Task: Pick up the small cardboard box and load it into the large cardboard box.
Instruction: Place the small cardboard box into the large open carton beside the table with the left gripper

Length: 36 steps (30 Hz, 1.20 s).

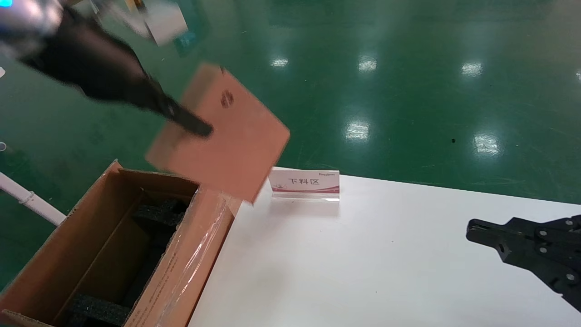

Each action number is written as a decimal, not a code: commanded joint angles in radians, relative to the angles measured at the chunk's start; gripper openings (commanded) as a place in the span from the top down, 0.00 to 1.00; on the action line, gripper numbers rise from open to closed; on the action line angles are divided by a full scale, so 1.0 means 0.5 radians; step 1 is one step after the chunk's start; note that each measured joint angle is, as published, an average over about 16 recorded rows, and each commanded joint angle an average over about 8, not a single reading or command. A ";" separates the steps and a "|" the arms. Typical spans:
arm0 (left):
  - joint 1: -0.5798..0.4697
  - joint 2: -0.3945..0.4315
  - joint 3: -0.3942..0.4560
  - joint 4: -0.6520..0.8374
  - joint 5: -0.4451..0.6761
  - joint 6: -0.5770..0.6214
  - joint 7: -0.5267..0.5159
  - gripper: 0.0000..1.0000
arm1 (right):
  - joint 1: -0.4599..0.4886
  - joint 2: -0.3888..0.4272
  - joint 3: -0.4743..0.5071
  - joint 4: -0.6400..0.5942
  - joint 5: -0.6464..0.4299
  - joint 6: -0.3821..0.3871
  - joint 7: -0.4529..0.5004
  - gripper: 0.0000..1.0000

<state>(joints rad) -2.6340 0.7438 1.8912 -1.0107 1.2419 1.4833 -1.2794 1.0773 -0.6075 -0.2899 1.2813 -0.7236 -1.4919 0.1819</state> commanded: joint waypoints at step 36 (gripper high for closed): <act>-0.403 0.069 1.567 0.405 -0.362 0.164 0.354 1.00 | 0.001 0.002 -0.005 0.000 0.003 0.002 -0.002 0.00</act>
<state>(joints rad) -2.8301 0.7723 2.6559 -0.8150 1.0704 1.5590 -1.1060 1.0778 -0.6066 -0.2921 1.2812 -0.7220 -1.4910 0.1807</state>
